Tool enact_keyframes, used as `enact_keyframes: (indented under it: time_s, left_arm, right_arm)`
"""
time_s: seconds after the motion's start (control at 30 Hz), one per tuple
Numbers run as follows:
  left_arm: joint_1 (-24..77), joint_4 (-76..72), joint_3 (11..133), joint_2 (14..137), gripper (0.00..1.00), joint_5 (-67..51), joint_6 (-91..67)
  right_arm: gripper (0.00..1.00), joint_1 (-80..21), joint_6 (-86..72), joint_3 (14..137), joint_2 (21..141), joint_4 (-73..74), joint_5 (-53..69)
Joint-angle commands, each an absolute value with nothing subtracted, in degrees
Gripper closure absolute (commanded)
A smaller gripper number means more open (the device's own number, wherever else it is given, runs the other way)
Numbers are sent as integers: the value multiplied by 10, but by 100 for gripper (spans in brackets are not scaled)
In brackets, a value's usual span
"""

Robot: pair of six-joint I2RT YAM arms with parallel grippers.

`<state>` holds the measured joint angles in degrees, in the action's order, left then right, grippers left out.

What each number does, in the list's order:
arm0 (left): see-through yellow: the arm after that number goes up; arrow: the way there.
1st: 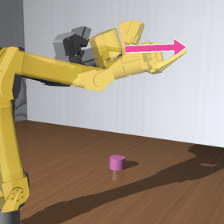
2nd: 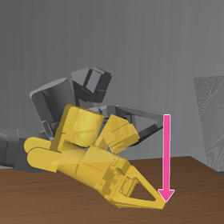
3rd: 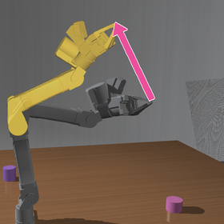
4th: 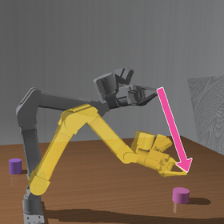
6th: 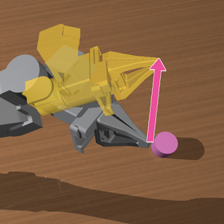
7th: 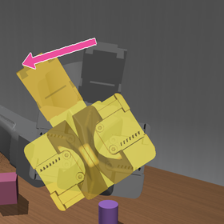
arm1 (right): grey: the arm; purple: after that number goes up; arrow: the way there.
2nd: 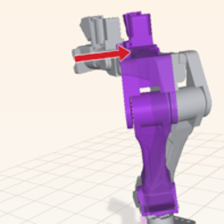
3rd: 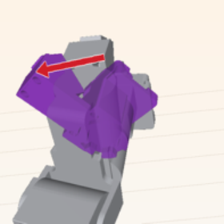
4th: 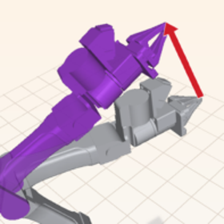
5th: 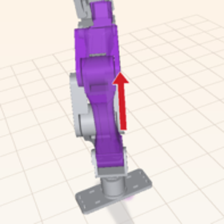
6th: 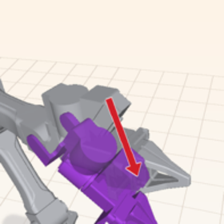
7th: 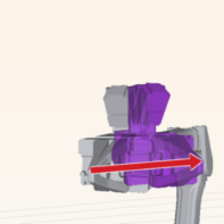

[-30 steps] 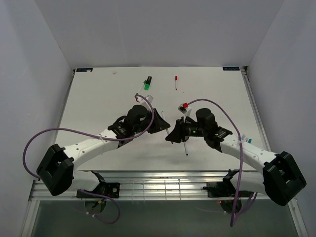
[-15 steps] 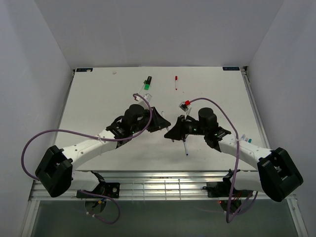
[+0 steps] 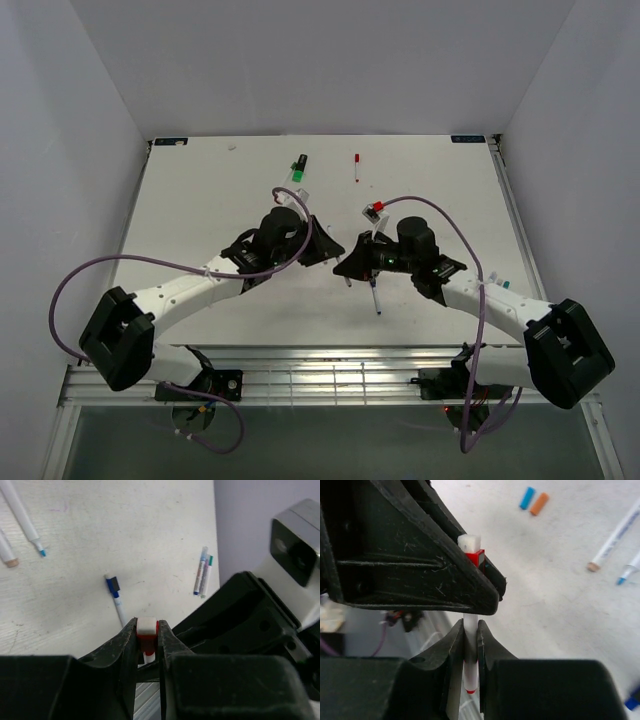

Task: Open the pen caps

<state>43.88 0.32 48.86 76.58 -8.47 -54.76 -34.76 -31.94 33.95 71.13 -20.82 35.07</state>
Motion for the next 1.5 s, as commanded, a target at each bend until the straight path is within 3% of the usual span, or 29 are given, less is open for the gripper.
enact_keyframes:
  time_s: [0.0, 0.17, 0.37, 0.43, 0.63, 0.77, 0.87, 1.03, 1.23, 1.47]
  left_arm:
    - [439, 103, 553, 792, 100, -12, -565]
    - [437, 206, 635, 846, 100, 104, -568]
    - [393, 207, 678, 865, 100, 68, -543]
    - [376, 196, 672, 853, 100, 39, -520]
    - [309, 5, 547, 752, 100, -126, -435]
    - [273, -22, 486, 684, 100, -121, -435]
    - [257, 7, 480, 669, 100, -70, -468]
    - [252, 87, 486, 640, 100, 34, -538]
    - [248, 230, 543, 661, 100, 123, -497]
    - [211, 274, 498, 677, 100, 125, -443]
  right_arm:
    - [92, -401, -224, 394, 688, -70, 135]
    - [92, -526, -180, 480, 720, 95, -197]
    - [92, -553, -181, 495, 745, 140, -298]
    - [92, -545, -169, 490, 744, 135, -280]
    - [92, -446, -157, 398, 717, -48, 105]
    - [92, -419, -203, 364, 724, -152, 298]
    - [92, -412, -242, 356, 749, -211, 367]
    - [92, -412, -263, 361, 780, -232, 374]
    - [92, -396, -231, 417, 783, -119, 194]
    - [92, -337, -188, 519, 879, -15, 114]
